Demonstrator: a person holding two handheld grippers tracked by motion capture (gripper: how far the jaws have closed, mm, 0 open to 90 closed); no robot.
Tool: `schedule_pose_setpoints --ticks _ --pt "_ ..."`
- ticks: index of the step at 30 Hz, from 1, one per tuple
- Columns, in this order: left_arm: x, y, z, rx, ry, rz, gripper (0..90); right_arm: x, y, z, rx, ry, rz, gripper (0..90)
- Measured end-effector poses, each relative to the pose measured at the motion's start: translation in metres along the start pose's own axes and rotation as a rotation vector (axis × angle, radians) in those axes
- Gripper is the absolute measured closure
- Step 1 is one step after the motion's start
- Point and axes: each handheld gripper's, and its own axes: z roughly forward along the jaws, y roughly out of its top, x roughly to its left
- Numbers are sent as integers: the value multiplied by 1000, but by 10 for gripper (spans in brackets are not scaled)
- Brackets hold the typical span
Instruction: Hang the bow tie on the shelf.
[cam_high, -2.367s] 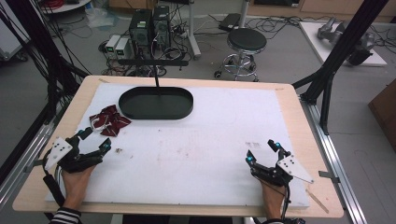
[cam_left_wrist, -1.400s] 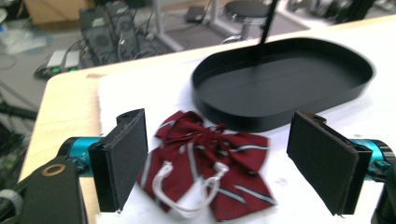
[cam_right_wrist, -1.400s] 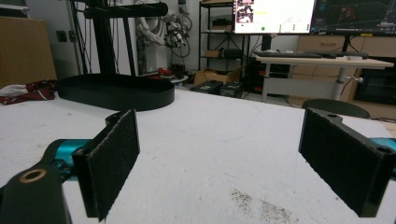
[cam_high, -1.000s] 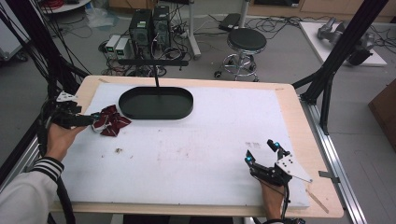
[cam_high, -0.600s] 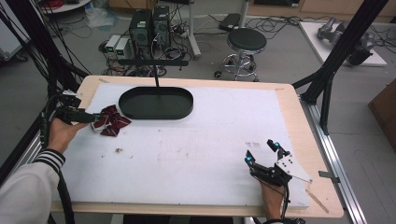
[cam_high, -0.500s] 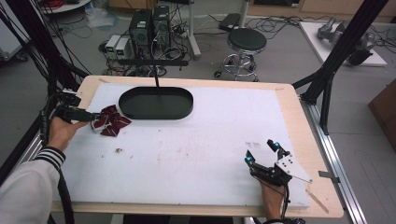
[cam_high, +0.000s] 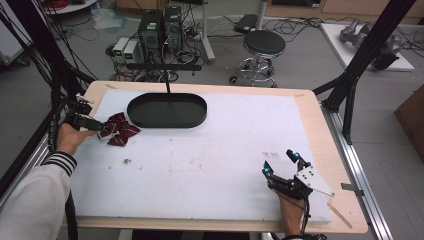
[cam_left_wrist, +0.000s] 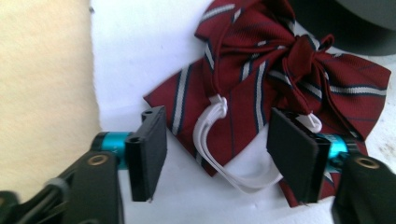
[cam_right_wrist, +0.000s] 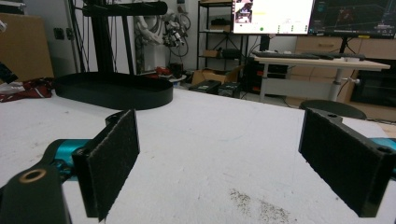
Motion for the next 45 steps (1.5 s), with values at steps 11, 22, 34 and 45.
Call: schedule_pose_setpoints --ticks 11,22,34,45 --pt "-2 3 0 53 25 -24 525 0 0 0 -3 0 0 115" --pt "-6 4 5 94 52 -5 651 0 0 -1 -6 -3 1 115" --pt "-5 2 7 96 62 -6 797 0 0 -1 -11 -1 -2 115" --pt "-7 -2 4 35 54 51 853 0 0 -1 -11 -2 0 115"
